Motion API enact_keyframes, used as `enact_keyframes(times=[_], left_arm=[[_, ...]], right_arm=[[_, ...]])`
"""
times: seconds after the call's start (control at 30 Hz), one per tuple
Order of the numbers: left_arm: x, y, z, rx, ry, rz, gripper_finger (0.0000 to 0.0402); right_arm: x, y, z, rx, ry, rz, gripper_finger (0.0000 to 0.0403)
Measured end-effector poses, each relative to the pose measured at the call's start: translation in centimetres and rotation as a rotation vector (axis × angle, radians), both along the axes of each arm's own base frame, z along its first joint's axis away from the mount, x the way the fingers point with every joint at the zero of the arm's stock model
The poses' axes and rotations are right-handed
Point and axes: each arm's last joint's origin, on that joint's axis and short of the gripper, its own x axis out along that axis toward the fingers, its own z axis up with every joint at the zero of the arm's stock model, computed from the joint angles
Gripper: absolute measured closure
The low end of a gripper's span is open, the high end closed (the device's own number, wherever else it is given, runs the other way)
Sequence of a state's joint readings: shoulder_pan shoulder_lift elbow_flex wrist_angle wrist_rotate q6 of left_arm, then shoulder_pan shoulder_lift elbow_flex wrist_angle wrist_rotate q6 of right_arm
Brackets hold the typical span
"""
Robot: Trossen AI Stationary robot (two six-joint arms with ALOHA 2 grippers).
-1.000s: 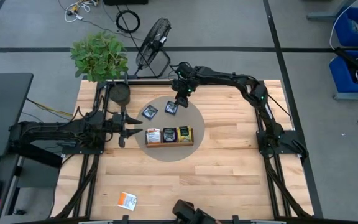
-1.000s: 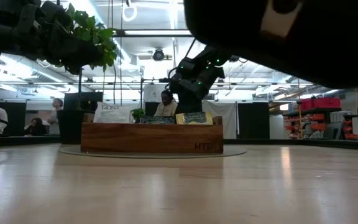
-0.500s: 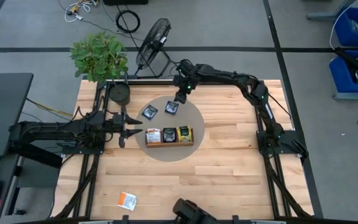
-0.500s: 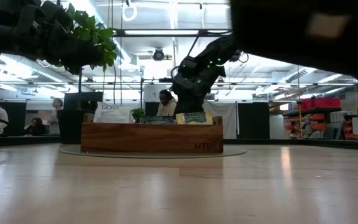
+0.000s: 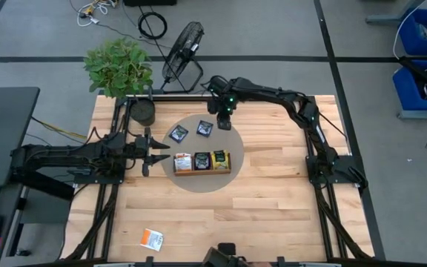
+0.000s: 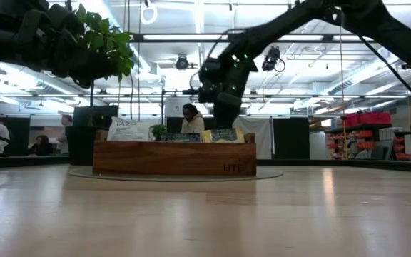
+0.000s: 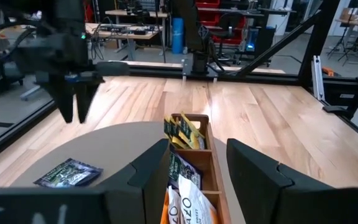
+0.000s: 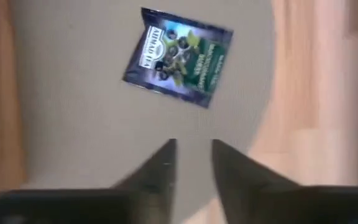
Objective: Pick & Place Tea
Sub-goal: Put the right purple tea bag into the middle compartment of the wooden organizer
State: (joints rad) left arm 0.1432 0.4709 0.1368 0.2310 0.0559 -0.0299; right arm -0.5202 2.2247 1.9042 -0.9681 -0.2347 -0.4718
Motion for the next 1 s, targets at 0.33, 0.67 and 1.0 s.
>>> enact_keyframes(times=[0.33,0.67,1.0], left_arm=[[0.0,0.0,-0.3,-0.004,0.029,0.000,0.0236],[0.0,0.0,-0.2,0.012,0.029,-0.002,0.0236],[0.0,0.0,-0.2,0.007,0.024,-0.001,0.0236]], right_arm=[[1.2,1.0,1.4,-0.349,0.064,0.299,0.0399],[2.3,-0.1,1.7,-0.375,-0.091,0.301,0.0401],[4.6,2.1,2.9,-0.120,-0.280,0.009,0.0402]])
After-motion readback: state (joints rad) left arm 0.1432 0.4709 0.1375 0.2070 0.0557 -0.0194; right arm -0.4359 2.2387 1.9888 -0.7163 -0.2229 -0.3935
